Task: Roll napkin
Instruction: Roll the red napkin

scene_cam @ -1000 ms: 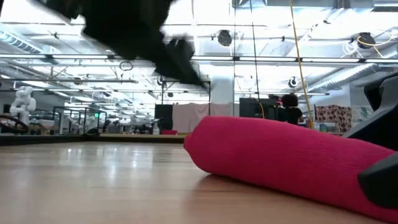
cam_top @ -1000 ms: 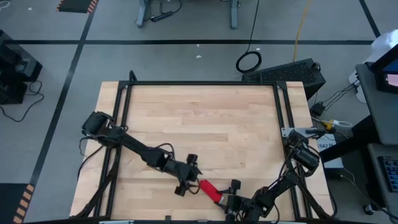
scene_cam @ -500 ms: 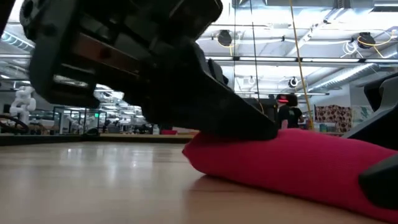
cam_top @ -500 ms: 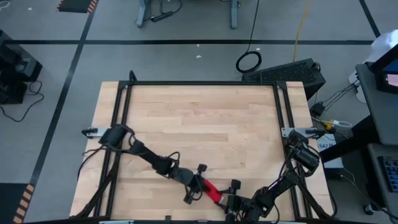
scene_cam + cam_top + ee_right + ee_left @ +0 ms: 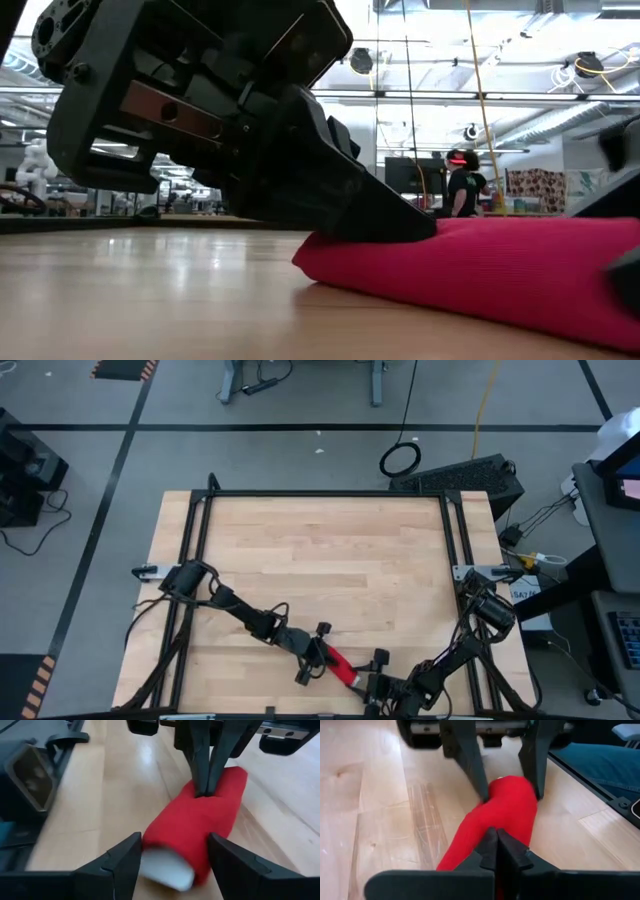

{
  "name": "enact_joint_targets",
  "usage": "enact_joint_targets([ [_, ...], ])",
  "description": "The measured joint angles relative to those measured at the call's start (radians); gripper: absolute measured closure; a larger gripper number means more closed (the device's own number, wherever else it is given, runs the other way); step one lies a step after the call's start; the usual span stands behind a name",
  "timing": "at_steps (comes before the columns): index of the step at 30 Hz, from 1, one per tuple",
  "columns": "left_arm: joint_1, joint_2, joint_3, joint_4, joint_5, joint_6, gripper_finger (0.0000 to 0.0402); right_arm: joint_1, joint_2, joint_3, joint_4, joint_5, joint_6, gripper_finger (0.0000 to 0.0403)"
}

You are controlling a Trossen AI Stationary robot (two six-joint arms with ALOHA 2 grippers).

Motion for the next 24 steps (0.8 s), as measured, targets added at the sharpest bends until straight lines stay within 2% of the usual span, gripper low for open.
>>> enact_joint_targets([
  [5, 0.0, 0.0, -0.001, -0.003, 0.001, 0.0, 0.0395, 0.005, -0.103, -0.001, -0.042, -0.012, 0.065, 0.0186],
  [11, 0.001, 0.001, -0.001, -0.004, 0.012, 0.0, 0.0395, 0.003, -0.149, 0.001, 0.0, 0.104, 0.044, 0.0204],
  [15, 0.001, 0.001, -0.002, -0.003, 0.015, 0.0, 0.0395, -0.011, -0.09, 0.002, 0.06, 0.131, 0.042, 0.026],
  [21, 0.002, 0.002, -0.002, -0.001, 0.018, 0.0, 0.0395, -0.021, 0.004, 0.002, 0.149, 0.108, 0.017, 0.038],
  [24, 0.002, 0.002, -0.002, 0.0, 0.024, 0.0, 0.0395, -0.023, 0.032, 0.003, 0.159, 0.11, 0.037, 0.0394],
])
